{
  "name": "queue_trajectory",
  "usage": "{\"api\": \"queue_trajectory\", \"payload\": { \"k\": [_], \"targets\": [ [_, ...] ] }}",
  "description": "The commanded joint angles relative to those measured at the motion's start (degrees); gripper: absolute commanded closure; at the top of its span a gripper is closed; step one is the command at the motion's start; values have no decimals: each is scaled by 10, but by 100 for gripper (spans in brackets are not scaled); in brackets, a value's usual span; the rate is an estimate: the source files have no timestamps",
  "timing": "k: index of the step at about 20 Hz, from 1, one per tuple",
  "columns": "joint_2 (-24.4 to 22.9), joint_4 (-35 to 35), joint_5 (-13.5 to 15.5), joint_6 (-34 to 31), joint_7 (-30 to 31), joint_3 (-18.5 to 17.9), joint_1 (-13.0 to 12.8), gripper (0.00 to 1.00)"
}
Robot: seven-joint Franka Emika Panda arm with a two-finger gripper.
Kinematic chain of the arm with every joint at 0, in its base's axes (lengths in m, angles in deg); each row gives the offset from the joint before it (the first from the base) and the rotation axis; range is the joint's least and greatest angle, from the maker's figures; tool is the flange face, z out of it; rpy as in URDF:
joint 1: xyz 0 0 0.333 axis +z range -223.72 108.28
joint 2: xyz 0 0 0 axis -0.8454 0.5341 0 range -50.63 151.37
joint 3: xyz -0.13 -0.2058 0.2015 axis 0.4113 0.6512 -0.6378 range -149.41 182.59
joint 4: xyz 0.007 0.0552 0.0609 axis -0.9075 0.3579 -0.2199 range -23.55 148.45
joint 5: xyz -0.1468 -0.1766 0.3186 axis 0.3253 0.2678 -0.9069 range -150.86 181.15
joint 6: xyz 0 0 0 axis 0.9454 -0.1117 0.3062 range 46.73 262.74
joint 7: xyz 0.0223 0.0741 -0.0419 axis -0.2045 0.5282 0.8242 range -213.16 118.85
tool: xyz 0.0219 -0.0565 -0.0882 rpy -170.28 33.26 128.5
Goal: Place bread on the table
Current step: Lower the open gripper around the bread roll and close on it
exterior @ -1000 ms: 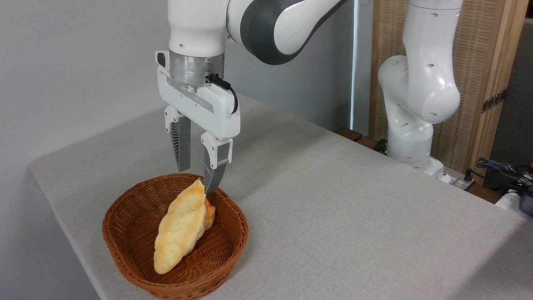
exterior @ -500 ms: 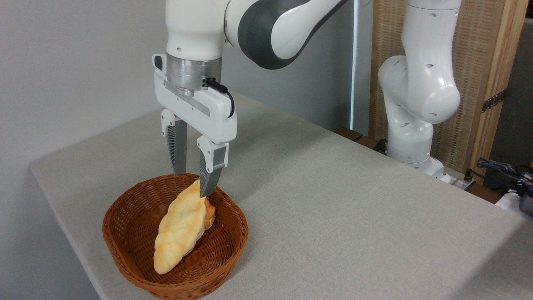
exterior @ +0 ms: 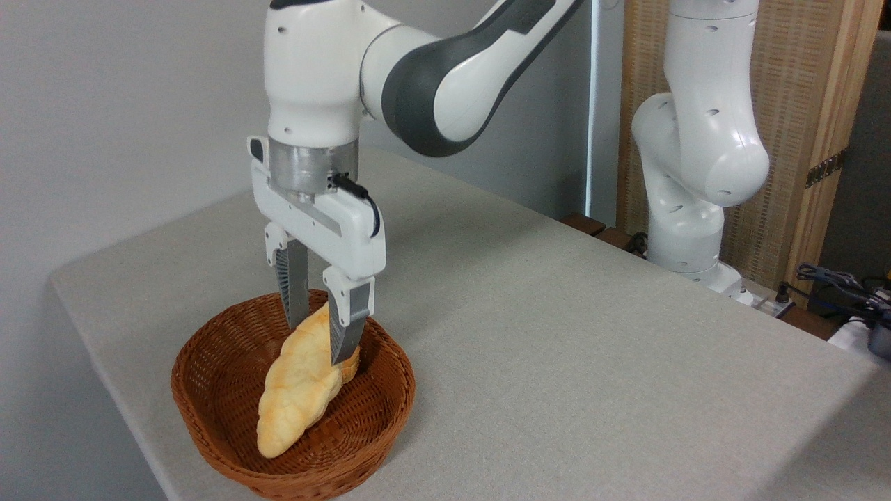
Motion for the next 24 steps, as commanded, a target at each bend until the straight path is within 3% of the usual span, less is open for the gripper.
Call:
{"api": "queue_trajectory", "payload": {
  "k": [1, 5, 6, 7, 8, 9, 24],
  "targets": [
    [33, -10, -1, 37, 4, -16, -1, 0],
    [51, -10, -3, 63, 1, -19, -1, 1],
    [53, -10, -4, 63, 0, -19, -1, 9],
    [53, -10, -4, 64, -2, -19, -1, 39],
    [53, -10, -4, 64, -5, -19, -1, 61],
    [53, -9, -4, 64, -19, -19, -1, 72],
    [46, -19, 5, 63, -19, -30, -1, 72]
  ]
}}
